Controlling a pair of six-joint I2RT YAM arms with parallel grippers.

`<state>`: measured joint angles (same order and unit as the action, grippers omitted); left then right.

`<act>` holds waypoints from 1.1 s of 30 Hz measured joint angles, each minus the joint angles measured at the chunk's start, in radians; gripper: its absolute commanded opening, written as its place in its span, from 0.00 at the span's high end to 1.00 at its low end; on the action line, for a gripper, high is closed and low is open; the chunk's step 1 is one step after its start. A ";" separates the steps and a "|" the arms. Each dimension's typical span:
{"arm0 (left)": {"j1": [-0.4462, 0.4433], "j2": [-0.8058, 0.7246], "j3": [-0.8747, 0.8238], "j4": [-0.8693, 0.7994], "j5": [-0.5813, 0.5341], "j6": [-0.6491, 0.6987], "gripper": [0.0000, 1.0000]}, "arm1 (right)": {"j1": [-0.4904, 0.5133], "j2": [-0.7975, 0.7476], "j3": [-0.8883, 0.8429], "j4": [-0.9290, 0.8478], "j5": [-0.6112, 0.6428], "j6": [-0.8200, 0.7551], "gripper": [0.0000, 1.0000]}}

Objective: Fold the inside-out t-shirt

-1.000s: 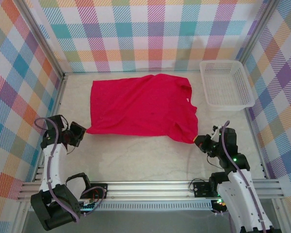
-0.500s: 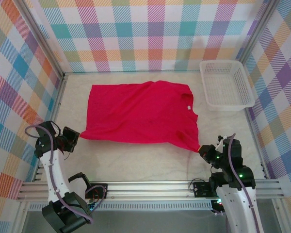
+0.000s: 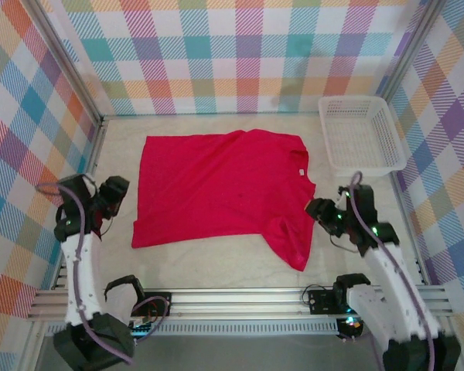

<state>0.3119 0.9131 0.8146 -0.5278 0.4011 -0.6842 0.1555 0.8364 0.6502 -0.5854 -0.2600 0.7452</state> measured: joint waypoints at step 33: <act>-0.203 0.402 0.013 0.078 -0.200 -0.027 0.44 | 0.311 0.529 0.119 0.086 0.153 0.109 0.50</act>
<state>0.1093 1.3148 0.8272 -0.4496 0.2008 -0.7109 0.4667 1.3659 0.7692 -0.4995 -0.1074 0.8547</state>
